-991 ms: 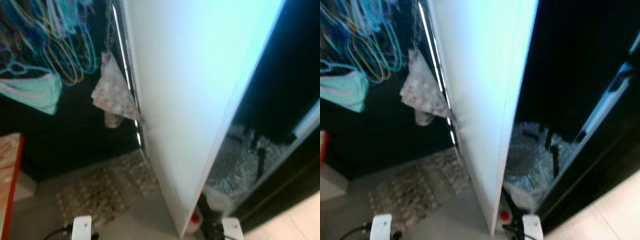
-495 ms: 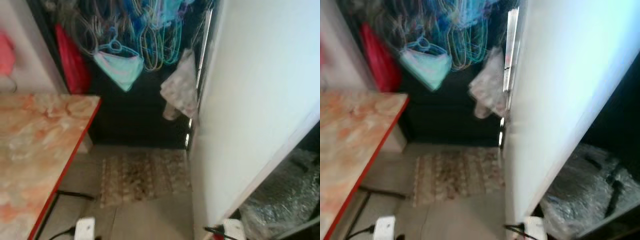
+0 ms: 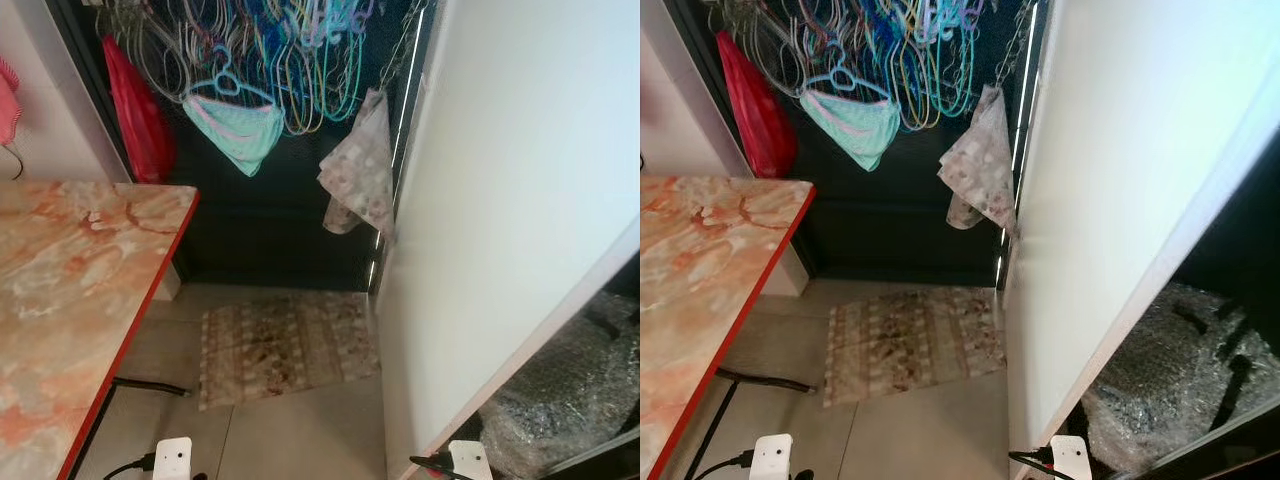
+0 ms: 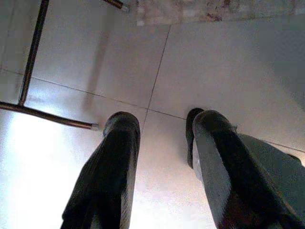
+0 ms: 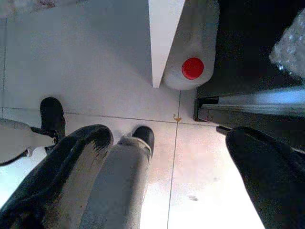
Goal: Restocking fridge
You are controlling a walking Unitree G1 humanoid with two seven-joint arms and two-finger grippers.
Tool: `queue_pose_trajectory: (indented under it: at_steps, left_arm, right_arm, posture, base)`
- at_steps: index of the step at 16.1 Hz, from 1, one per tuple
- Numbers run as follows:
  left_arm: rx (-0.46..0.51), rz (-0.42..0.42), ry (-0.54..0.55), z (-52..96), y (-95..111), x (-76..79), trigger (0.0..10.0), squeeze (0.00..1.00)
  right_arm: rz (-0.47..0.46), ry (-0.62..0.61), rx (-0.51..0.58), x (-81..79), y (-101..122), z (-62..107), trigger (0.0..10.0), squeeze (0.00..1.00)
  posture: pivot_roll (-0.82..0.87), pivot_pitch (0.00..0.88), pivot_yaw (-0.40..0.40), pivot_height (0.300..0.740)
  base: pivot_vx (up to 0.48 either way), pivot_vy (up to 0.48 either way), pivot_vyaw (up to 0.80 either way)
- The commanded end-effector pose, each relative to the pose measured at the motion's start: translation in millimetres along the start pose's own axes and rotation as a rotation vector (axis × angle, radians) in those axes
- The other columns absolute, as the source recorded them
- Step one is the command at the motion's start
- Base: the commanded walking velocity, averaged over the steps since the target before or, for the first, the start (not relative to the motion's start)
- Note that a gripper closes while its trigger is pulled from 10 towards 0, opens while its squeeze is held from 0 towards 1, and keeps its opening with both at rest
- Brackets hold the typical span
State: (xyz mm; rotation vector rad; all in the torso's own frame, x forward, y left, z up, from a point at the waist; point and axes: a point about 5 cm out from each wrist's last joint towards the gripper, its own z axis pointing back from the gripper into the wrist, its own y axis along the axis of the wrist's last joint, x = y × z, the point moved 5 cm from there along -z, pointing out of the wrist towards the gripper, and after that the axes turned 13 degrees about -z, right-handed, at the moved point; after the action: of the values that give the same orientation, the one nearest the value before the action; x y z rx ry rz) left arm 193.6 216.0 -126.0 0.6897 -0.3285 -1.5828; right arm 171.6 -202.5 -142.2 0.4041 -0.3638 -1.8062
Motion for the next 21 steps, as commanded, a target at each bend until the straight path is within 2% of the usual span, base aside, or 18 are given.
queue_pose_trajectory:
  at_steps: [1, 8, 12, 21]
  left_arm:
    - [-0.026, -0.003, -0.002, 1.7, -8.9, -0.7, 10.0, 0.0]
    - [-0.028, -0.005, 0.006, 1.2, -7.9, -2.7, 10.0, 0.0]
    - [-0.038, -0.014, 0.01, 1.1, -9.0, -3.6, 10.0, 0.0]
    - [-0.048, -0.017, 0.008, 1.6, -11.0, -0.6, 10.0, 0.0]
  right_arm:
    - [-0.006, -0.003, -0.014, 0.7, -5.0, 0.4, 10.0, 0.0]
    - [0.005, 0.006, -0.018, -0.5, -6.0, 0.4, 10.0, 0.0]
    - [0.02, 0.011, -0.013, -1.6, -4.2, 0.2, 10.0, 0.0]
    - [0.077, 0.019, -0.016, -1.7, -2.9, 0.2, 10.0, 0.0]
  posture:
    - [0.0, 0.046, 0.021, 0.74]
    - [0.01, 0.035, 0.02, 0.74]
    - [0.01, 0.042, 0.019, 0.74]
    - [0.01, 0.048, 0.017, 0.74]
  base:
    - [-0.289, 0.0, 0.0]
    - [-0.3, 0.0, 0.0]
    - [0.0, 0.0, 0.0]
    - [0.0, 0.0, 0.8]
